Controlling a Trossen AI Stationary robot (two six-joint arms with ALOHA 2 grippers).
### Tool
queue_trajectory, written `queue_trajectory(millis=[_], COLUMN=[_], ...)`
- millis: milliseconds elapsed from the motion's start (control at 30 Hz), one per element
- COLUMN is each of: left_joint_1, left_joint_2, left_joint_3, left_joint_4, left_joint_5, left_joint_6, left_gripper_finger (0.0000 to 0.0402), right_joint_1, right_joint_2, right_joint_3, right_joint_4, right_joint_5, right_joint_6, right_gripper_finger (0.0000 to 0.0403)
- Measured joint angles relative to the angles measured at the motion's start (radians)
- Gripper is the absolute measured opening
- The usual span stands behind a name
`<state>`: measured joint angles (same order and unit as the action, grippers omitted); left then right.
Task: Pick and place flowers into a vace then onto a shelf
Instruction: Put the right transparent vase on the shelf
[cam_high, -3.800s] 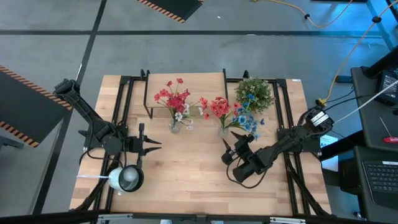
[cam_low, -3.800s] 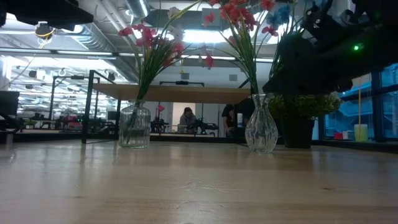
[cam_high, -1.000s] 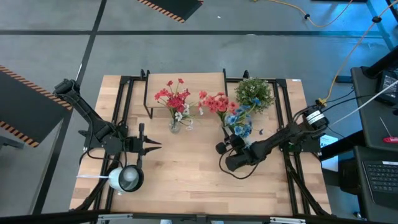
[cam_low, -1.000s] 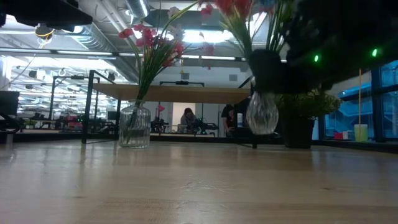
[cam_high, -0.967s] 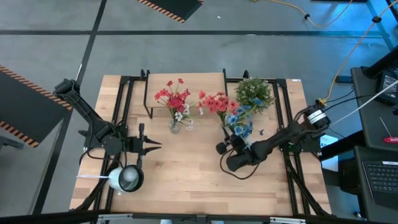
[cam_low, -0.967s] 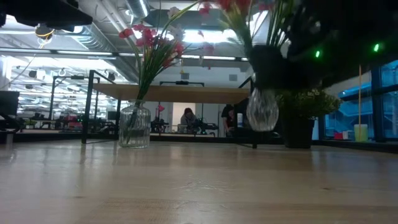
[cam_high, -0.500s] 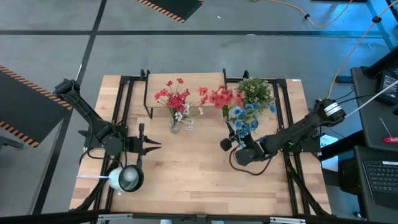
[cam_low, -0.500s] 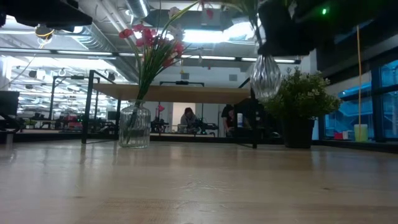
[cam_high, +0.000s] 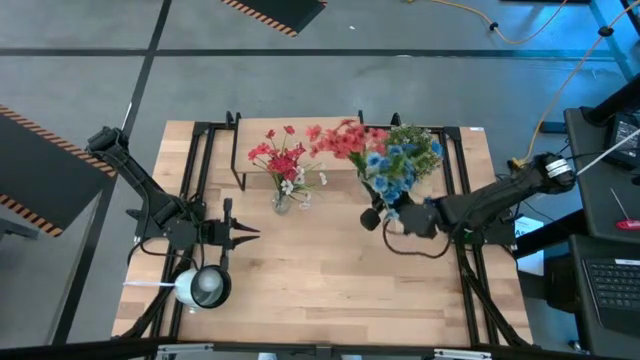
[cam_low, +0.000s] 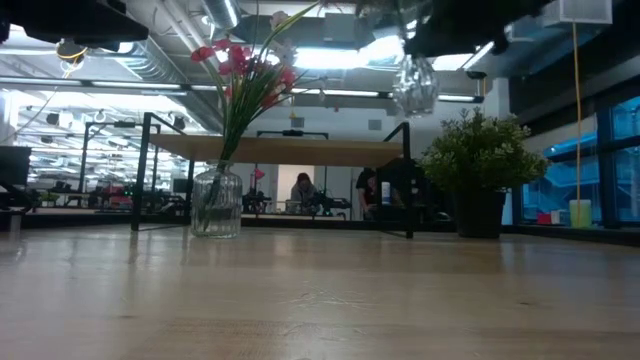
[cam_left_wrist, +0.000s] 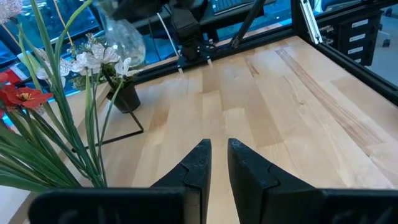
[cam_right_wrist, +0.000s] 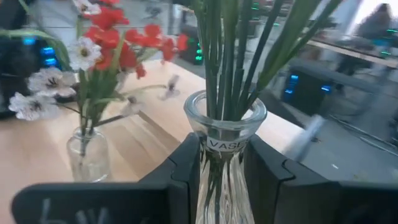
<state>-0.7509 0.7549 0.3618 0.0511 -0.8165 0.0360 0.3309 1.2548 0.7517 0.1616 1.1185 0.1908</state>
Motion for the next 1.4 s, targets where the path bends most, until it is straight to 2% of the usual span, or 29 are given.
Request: queue_trajectory(millis=[167, 233, 367, 667, 900, 1167, 1400], left_joint_1=[0.000, 0.000, 0.000, 0.000, 0.000, 0.000, 0.000], left_joint_2=[0.000, 0.000, 0.000, 0.000, 0.000, 0.000, 0.000], left_joint_3=[0.000, 0.000, 0.000, 0.000, 0.000, 0.000, 0.000], left_joint_4=[0.000, 0.000, 0.000, 0.000, 0.000, 0.000, 0.001], left_joint_5=[0.000, 0.000, 0.000, 0.000, 0.006, 0.007, 0.005], left_joint_6=[-0.013, -0.023, -0.023, -0.023, -0.023, -0.039, -0.041], left_gripper_finger=[0.0049, 0.0047, 0.0045, 0.0043, 0.0044, 0.0045, 0.0041], right_joint_1=[-0.151, -0.207, -0.297, -0.439, -0.547, -0.627, -0.644], right_joint_2=[-0.015, -0.015, -0.015, 0.021, 0.022, 0.073, 0.180], right_joint_3=[0.000, 0.000, 0.000, 0.000, 0.000, 0.000, 0.000], right_joint_4=[0.145, 0.224, 0.279, 0.387, 0.393, 0.392, 0.504], right_joint_5=[-0.259, -0.332, -0.410, -0.659, -0.844, -0.910, -0.894], right_joint_6=[-0.170, -0.244, -0.306, -0.360, -0.353, -0.342, -0.333], right_gripper_finger=[0.0087, 0.0087, 0.0087, 0.0087, 0.0087, 0.0087, 0.0087])
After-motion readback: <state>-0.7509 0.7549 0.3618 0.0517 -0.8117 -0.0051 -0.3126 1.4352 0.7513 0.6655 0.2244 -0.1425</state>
